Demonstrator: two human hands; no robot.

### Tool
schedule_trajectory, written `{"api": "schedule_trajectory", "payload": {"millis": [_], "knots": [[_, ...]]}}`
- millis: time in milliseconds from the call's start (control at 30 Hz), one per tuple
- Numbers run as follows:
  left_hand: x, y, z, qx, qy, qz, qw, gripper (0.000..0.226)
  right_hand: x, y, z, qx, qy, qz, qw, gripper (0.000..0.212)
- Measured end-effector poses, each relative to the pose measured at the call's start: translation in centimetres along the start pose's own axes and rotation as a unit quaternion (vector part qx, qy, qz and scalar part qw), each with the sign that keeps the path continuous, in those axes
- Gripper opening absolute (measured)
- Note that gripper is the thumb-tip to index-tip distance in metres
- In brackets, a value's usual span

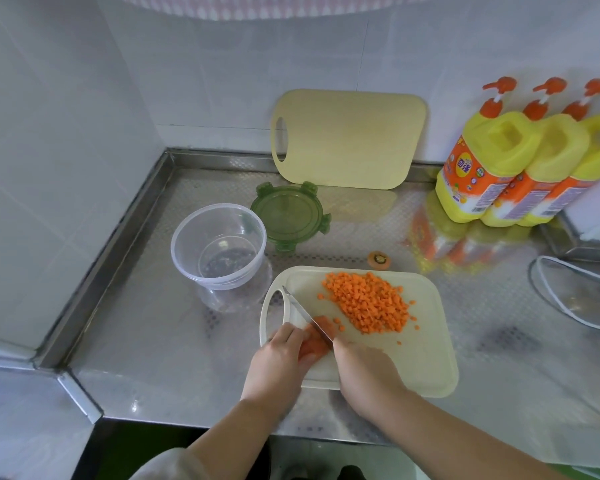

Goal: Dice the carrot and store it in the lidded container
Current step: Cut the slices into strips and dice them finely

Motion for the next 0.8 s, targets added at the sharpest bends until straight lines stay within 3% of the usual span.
{"api": "schedule_trajectory", "payload": {"millis": [133, 267, 333, 467, 800], "knots": [[-0.2, 0.2, -0.1, 0.011, 0.01, -0.018, 1.0, 0.031, -0.1, -0.4, 0.5, -0.024, 0.024, -0.001, 0.999, 0.05], [0.0, 0.3, 0.0, 0.025, 0.003, -0.039, 0.999, 0.027, -0.9, -0.3, -0.5, -0.029, 0.066, -0.003, 0.997, 0.016], [0.3, 0.1, 0.2, 0.024, 0.012, -0.034, 0.999, 0.028, -1.3, -0.4, -1.3, -0.046, 0.069, -0.011, 0.996, 0.012], [0.7, -0.3, 0.4, 0.014, -0.002, -0.027, 1.0, 0.036, -1.5, -1.2, -2.9, -0.085, 0.052, -0.03, 0.995, 0.016], [0.4, 0.2, 0.7, 0.0, -0.016, -0.025, 1.0, 0.025, -0.8, -2.0, -2.3, -0.066, 0.004, -0.036, 0.997, 0.03]]}}
Point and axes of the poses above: each hand's wrist, its own y-axis towards the middle knuckle, its own z-axis out of the palm, x = y × z, the point moved 5 cm from there along y, towards the middle knuckle, and after that the axes turned 6 degrees about -x, right-handed, at the moved point
